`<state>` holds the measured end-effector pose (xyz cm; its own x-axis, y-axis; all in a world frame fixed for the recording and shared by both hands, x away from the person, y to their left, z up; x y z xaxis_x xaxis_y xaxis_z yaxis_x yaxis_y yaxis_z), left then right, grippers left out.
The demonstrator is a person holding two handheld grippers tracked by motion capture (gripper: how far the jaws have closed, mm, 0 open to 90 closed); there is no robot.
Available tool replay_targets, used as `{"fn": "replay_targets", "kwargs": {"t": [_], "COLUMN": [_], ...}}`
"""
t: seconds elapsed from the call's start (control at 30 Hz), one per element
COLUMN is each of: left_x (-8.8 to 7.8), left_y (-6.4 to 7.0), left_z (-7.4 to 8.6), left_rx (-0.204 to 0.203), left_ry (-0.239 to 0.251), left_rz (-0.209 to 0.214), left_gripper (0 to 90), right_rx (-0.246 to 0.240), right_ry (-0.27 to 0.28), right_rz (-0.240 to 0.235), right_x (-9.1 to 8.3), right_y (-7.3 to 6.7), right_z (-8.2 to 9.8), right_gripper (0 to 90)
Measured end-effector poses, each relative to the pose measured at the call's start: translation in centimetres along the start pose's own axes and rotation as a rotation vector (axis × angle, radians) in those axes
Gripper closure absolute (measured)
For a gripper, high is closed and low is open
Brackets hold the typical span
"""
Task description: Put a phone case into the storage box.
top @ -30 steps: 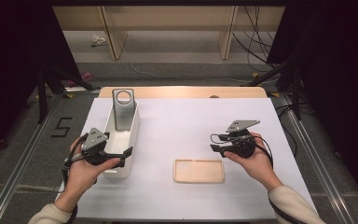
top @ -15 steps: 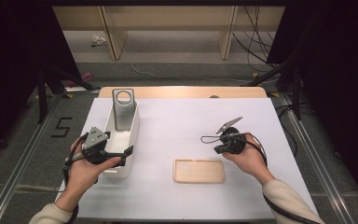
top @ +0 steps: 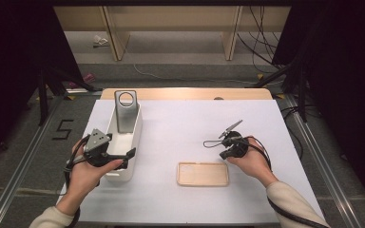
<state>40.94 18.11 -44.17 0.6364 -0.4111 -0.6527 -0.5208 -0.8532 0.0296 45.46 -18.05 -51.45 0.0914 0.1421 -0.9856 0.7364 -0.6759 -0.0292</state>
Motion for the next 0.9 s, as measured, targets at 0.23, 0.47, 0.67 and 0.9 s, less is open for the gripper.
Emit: {"fn": "replay_targets", "kwargs": {"t": [0.23, 0.47, 0.67, 0.9], "left_x": [0.04, 0.03, 0.11, 0.16], "left_y": [-0.06, 0.01, 0.07, 0.11], "left_z": [0.06, 0.04, 0.06, 0.09], "left_rx": [0.0, 0.001, 0.002, 0.003], "left_ry": [-0.001, -0.001, -0.002, -0.004], "left_rz": [0.002, 0.002, 0.004, 0.005], "left_gripper": [0.8, 0.8, 0.9, 0.9], "right_rx": [-0.003, -0.005, -0.007, -0.006], "right_ry": [-0.033, -0.039, -0.044, -0.045], "right_rz": [-0.001, 0.0, -0.001, 0.0], "right_x": [0.38, 0.41, 0.45, 0.46], "right_y": [0.0, -0.09, -0.05, -0.03], "right_z": [0.29, 0.33, 0.39, 0.39], "right_gripper": [90.0, 90.0, 90.0, 90.0]}}
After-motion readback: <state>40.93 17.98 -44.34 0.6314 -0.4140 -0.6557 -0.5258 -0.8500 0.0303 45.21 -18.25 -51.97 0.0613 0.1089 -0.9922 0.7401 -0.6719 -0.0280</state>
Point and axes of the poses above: each handheld gripper's, and its own axes: x roughly forward along the jaws, z roughly out of its underside, y roughly to its right, the point moved 7 cm from there along x, roughly forward along the jaws, and after that the axes turned 14 degrees about -y, right-handed, at the moved point
